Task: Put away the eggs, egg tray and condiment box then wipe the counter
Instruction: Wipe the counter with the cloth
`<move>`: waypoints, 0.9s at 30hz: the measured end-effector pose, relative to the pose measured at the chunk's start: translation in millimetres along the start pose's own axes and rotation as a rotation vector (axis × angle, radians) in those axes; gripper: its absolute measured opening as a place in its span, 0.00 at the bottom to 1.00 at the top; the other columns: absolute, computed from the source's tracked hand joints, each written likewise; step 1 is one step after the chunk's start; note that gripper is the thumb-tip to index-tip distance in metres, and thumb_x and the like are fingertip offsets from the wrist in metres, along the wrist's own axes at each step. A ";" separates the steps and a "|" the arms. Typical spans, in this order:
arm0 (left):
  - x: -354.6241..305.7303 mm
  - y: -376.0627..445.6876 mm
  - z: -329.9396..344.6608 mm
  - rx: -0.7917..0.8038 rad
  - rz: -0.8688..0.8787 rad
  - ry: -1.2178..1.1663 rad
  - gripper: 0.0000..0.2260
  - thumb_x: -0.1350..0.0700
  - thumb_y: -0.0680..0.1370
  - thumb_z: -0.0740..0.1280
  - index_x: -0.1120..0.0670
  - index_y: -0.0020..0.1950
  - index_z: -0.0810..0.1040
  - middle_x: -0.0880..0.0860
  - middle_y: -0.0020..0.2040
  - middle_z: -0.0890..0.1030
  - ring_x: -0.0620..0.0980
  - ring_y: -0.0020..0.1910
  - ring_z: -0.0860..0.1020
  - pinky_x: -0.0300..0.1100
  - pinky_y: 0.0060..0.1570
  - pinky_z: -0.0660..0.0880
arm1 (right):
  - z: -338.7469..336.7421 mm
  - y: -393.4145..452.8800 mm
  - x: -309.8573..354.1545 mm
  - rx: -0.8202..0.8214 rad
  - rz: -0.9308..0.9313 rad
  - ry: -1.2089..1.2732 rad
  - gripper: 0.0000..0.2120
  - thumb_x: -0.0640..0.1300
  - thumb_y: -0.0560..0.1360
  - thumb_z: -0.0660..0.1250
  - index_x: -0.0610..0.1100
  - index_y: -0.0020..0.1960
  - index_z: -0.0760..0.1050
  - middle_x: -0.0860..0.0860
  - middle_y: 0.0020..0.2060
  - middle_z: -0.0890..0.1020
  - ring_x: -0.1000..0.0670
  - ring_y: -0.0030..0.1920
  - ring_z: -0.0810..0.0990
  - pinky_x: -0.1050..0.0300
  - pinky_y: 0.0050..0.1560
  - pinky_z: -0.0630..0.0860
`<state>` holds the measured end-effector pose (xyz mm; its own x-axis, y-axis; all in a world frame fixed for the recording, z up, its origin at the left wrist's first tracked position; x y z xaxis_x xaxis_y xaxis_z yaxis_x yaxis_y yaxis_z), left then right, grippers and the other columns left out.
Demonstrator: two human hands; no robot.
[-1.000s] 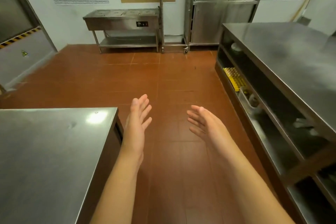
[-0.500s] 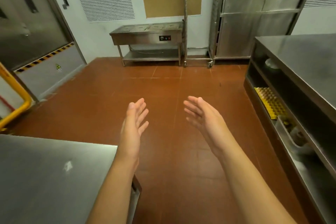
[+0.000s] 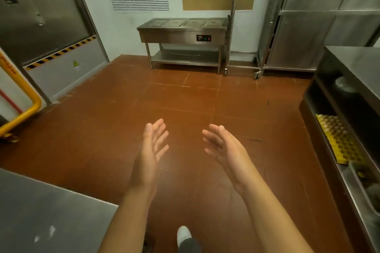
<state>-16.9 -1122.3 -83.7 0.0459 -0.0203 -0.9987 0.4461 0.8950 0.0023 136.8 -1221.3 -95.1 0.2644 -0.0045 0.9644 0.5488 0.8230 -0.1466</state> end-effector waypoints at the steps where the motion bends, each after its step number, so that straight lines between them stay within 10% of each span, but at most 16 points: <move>1: 3.6 21.5 0.8 0.003 -0.001 -0.009 0.31 0.29 0.77 0.49 0.42 0.73 0.69 0.42 0.73 0.72 0.39 0.68 0.73 0.46 0.69 0.68 | 2.2 18.9 1.2 -0.007 0.006 -0.006 0.20 0.55 0.83 0.56 0.50 0.71 0.71 0.54 0.61 0.82 0.57 0.61 0.80 0.53 0.64 0.76; 15: -16.5 270.2 -28.9 0.073 0.030 -0.064 0.31 0.28 0.74 0.49 0.40 0.72 0.69 0.43 0.74 0.70 0.39 0.69 0.71 0.47 0.70 0.67 | 75.8 242.5 56.1 -0.040 -0.027 -0.116 0.22 0.55 0.83 0.54 0.48 0.74 0.67 0.52 0.65 0.79 0.54 0.65 0.77 0.54 0.65 0.74; 27: -10.4 401.1 -160.0 -0.376 -0.012 -0.027 0.29 0.31 0.79 0.47 0.42 0.74 0.68 0.44 0.74 0.71 0.41 0.69 0.71 0.48 0.71 0.66 | 220.2 437.0 22.7 0.380 0.068 -0.248 0.27 0.64 0.80 0.55 0.55 0.74 0.67 0.58 0.65 0.78 0.60 0.63 0.76 0.57 0.64 0.75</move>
<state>18.6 -691.9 -80.5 0.0681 -0.0391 -0.9969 0.0873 0.9956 -0.0331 208.0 -736.8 -88.8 0.0664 0.1548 0.9857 0.1950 0.9668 -0.1650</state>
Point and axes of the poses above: each hand's wrist, its own y-axis towards the middle knuckle, its own z-axis out of the palm, x = y × z, the point moved 1 cm from there along y, towards the middle knuckle
